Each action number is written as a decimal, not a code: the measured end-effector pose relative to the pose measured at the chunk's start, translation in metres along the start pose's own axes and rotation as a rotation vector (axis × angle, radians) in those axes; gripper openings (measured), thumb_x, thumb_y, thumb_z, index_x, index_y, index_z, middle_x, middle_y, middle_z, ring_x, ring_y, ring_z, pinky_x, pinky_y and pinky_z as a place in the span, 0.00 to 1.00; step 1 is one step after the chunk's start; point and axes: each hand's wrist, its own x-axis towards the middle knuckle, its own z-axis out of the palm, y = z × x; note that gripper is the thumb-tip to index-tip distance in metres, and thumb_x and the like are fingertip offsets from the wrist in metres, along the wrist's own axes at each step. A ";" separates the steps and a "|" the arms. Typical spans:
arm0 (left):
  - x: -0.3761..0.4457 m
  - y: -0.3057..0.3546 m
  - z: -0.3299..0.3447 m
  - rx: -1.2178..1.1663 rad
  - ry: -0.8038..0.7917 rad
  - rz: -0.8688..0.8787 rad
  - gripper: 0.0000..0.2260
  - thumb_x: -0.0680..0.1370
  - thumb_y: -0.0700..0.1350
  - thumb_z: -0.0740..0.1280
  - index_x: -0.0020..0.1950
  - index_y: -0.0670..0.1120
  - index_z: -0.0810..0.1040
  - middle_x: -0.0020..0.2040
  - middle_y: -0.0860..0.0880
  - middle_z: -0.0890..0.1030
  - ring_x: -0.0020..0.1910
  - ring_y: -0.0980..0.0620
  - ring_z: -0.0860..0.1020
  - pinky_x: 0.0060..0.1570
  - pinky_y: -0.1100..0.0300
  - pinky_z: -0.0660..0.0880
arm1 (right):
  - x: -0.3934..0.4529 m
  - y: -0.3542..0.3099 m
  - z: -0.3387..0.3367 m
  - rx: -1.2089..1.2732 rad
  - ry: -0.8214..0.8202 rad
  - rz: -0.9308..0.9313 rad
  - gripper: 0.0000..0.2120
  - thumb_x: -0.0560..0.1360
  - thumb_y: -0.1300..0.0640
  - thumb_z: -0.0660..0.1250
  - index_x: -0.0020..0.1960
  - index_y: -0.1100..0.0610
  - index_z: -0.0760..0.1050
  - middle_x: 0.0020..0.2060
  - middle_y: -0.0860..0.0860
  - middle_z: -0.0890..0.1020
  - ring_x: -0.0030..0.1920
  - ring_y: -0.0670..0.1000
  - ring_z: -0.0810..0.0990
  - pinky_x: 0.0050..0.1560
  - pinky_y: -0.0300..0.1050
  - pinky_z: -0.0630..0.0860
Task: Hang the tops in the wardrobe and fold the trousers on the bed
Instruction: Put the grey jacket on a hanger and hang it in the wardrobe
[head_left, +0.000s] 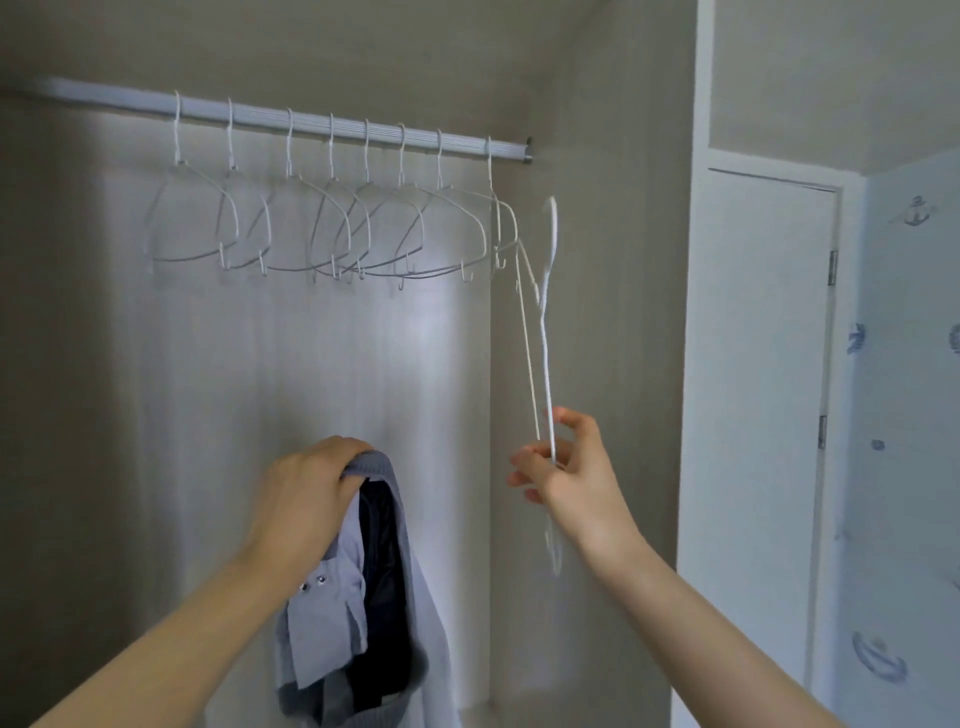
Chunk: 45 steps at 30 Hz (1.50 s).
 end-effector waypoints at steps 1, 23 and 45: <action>0.001 0.002 -0.002 -0.049 -0.035 -0.108 0.07 0.73 0.35 0.71 0.47 0.45 0.85 0.40 0.50 0.85 0.34 0.53 0.77 0.32 0.77 0.59 | 0.007 -0.002 0.002 0.052 -0.016 0.062 0.17 0.77 0.67 0.63 0.62 0.55 0.63 0.35 0.54 0.76 0.25 0.44 0.76 0.36 0.42 0.77; 0.029 0.011 -0.001 -0.448 -0.531 -1.020 0.04 0.77 0.40 0.68 0.49 0.40 0.81 0.39 0.44 0.80 0.35 0.49 0.76 0.31 0.64 0.73 | -0.009 -0.013 -0.052 0.120 -0.344 0.173 0.04 0.76 0.64 0.65 0.47 0.60 0.80 0.24 0.49 0.69 0.21 0.46 0.57 0.23 0.31 0.52; 0.017 0.026 -0.010 0.051 -0.185 -0.209 0.09 0.71 0.34 0.69 0.44 0.46 0.85 0.41 0.48 0.82 0.41 0.48 0.79 0.39 0.60 0.67 | 0.016 0.010 -0.023 -0.088 -0.755 0.372 0.03 0.75 0.62 0.67 0.46 0.57 0.79 0.24 0.48 0.67 0.21 0.44 0.56 0.22 0.32 0.50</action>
